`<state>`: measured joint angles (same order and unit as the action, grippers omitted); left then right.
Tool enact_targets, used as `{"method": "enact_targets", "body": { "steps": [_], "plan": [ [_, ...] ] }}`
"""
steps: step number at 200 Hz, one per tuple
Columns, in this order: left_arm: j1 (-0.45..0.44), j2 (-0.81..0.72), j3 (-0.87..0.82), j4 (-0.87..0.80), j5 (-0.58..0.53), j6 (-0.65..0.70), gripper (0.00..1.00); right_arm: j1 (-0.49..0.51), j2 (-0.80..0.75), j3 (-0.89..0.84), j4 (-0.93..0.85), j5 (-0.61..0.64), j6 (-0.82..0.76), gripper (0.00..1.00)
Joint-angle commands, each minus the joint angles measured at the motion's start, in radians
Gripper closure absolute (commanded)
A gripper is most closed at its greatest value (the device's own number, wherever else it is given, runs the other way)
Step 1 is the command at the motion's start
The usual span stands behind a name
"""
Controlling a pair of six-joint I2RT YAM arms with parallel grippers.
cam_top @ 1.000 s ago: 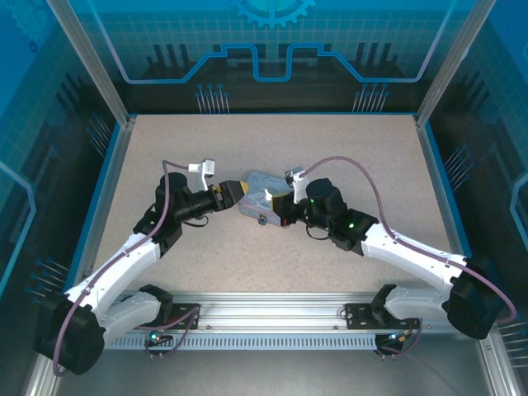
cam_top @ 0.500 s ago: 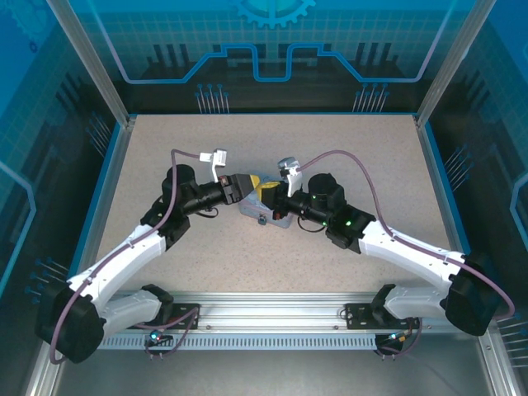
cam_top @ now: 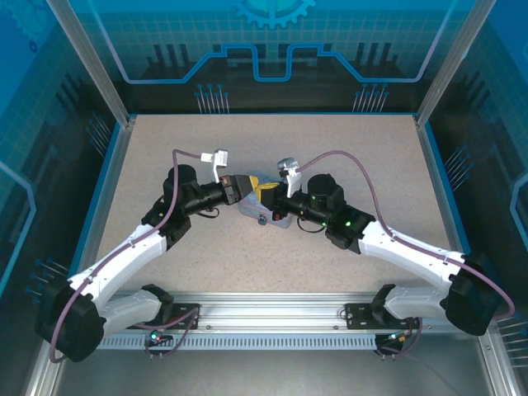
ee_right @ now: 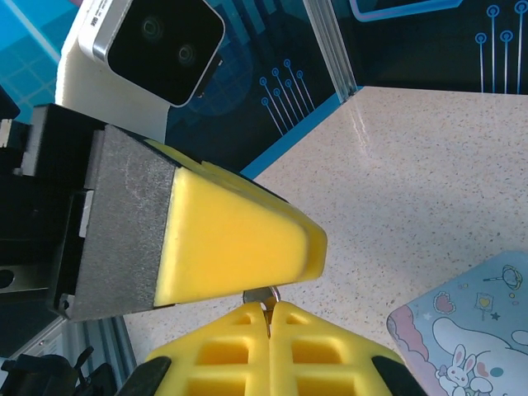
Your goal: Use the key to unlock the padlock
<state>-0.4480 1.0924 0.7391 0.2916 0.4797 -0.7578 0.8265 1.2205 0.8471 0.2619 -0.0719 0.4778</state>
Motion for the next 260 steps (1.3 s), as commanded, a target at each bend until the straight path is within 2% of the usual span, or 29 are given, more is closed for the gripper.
{"method": "enact_targets", "body": {
  "steps": [1, 13, 36, 57, 90, 133, 162, 169, 189, 214, 229, 244, 260],
  "plan": [
    [-0.005, -0.003, 0.033, 0.011, -0.018, 0.021, 0.85, 0.017, -0.020, -0.002, 0.014, -0.003, 0.007, 1.00],
    [-0.006, -0.006, 0.035, 0.008, -0.019, 0.027, 0.88, 0.017, -0.021, -0.003, -0.015, 0.001, 0.005, 1.00],
    [-0.005, -0.012, 0.037, -0.008, -0.027, 0.042, 0.88, 0.017, -0.019, -0.002, -0.027, 0.003, 0.004, 1.00],
    [-0.006, -0.017, 0.039, -0.020, -0.033, 0.052, 0.79, 0.017, -0.016, -0.002, -0.035, 0.002, 0.004, 1.00],
    [-0.006, -0.017, 0.039, -0.018, -0.027, 0.052, 0.80, 0.017, -0.017, 0.000, -0.027, 0.005, 0.008, 1.00],
    [-0.005, -0.012, 0.033, -0.016, -0.022, 0.055, 0.87, 0.017, -0.016, -0.002, -0.021, 0.014, 0.013, 1.00],
    [-0.005, -0.011, 0.036, -0.012, -0.009, 0.064, 0.97, 0.015, -0.023, -0.004, -0.020, 0.016, 0.020, 0.98],
    [-0.005, -0.012, 0.041, -0.017, -0.005, 0.073, 0.99, 0.005, -0.029, -0.003, -0.027, -0.005, 0.015, 0.94],
    [-0.006, -0.024, 0.066, -0.046, 0.002, 0.128, 1.00, -0.065, -0.065, -0.036, 0.002, -0.149, 0.047, 0.75],
    [-0.005, -0.031, 0.109, -0.061, 0.024, 0.193, 1.00, -0.180, -0.125, -0.099, 0.127, -0.378, 0.114, 0.52],
    [-0.005, -0.027, 0.143, -0.062, 0.051, 0.226, 1.00, -0.245, -0.161, -0.138, 0.207, -0.472, 0.159, 0.39],
    [-0.006, -0.019, 0.180, -0.059, 0.082, 0.251, 1.00, -0.306, -0.190, -0.175, 0.310, -0.544, 0.221, 0.31],
    [-0.005, -0.009, 0.217, -0.049, 0.119, 0.271, 1.00, -0.339, -0.208, -0.183, 0.385, -0.592, 0.256, 0.26]
  ]
}}
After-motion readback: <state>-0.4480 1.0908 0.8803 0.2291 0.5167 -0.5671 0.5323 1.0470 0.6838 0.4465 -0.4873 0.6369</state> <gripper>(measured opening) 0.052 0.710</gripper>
